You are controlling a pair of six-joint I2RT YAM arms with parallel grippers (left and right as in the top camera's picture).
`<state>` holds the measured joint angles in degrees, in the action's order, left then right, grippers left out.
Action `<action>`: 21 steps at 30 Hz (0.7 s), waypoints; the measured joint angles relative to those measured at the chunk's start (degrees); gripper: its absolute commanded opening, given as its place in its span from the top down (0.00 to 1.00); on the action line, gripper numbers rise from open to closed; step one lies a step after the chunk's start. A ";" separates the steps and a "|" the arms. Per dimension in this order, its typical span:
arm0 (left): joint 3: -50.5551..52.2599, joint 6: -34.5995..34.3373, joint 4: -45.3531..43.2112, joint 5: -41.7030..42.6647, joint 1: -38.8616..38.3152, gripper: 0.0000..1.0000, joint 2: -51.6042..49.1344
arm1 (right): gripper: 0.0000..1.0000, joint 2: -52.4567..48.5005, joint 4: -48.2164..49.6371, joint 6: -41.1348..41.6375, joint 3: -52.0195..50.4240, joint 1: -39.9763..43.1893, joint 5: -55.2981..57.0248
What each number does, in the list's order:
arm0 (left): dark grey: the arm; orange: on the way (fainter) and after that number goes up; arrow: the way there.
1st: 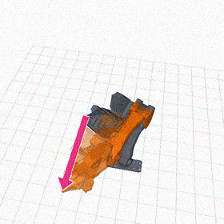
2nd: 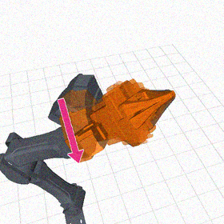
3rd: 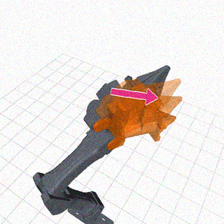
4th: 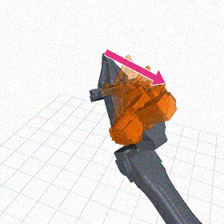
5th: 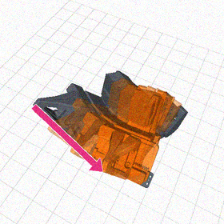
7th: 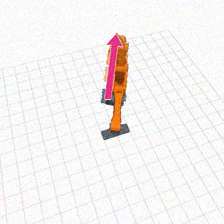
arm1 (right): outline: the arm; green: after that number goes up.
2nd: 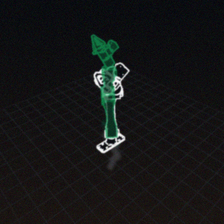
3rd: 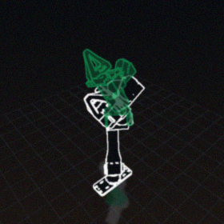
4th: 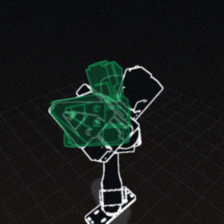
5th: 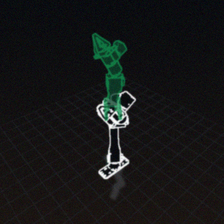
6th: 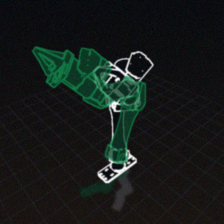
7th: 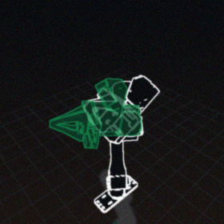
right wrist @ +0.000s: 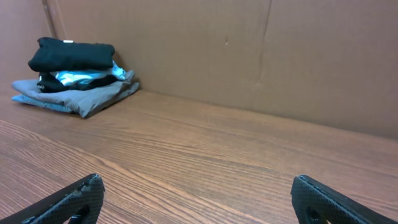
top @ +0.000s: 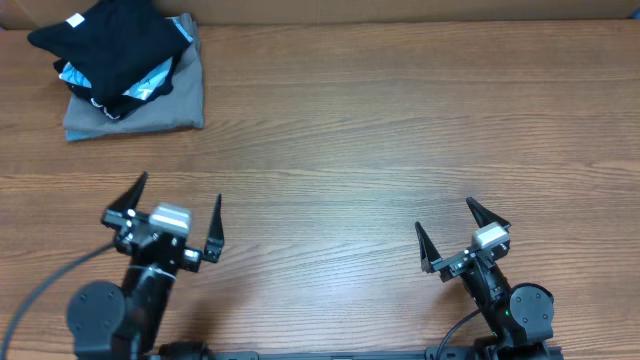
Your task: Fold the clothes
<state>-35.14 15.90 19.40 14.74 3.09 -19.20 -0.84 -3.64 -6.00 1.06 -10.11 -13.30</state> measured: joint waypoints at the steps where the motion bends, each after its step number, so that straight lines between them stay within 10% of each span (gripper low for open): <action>1: 2.86 0.00 -1.62 -0.02 0.00 0.00 1.97 | 0.00 0.00 -0.04 0.00 0.00 0.00 -0.02; 15: 31.21 -2.25 -21.88 -0.07 0.00 0.00 18.34 | 0.00 0.00 0.00 0.02 0.00 0.00 0.00; 21: 34.69 -4.07 -16.39 -0.42 0.00 0.00 18.34 | 0.00 0.00 -0.02 0.02 0.00 0.00 -0.02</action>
<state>-0.45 11.84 3.01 14.33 3.09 -0.86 -0.84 -3.66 -5.98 1.06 -10.11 -13.32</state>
